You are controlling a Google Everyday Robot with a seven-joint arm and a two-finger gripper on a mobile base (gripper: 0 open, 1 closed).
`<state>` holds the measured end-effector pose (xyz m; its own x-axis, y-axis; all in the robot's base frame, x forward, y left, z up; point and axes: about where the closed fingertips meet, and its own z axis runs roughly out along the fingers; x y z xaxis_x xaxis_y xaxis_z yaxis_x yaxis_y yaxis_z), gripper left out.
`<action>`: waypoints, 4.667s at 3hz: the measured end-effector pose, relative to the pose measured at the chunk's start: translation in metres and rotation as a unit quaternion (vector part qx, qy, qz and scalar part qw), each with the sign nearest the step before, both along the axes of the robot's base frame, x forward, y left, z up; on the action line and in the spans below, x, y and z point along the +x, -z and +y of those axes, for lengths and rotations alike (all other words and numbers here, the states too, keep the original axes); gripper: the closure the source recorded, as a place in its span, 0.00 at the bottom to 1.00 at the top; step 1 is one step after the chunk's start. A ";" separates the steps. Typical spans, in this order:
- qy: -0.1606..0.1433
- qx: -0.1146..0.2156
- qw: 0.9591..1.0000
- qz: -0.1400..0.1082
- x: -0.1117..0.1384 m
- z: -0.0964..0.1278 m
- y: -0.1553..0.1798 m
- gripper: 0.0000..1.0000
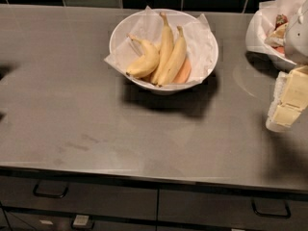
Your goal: Pick banana from white bowl
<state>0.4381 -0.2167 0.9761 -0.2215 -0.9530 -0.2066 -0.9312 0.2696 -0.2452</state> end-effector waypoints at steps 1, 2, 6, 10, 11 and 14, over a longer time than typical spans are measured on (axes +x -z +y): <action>0.000 0.000 1.000 0.000 0.000 0.000 0.000 0.00; -0.006 0.003 1.000 -0.008 0.003 0.003 -0.003 0.00; -0.219 0.054 0.971 -0.074 0.085 0.104 -0.026 0.00; -0.324 0.104 0.935 -0.102 0.146 0.163 -0.015 0.00; -0.338 0.118 0.929 -0.099 0.166 0.179 -0.008 0.00; -0.421 0.137 0.892 -0.089 0.199 0.247 -0.001 0.00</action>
Offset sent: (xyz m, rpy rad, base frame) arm 0.0080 0.0050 0.0024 0.0154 -0.0127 0.0310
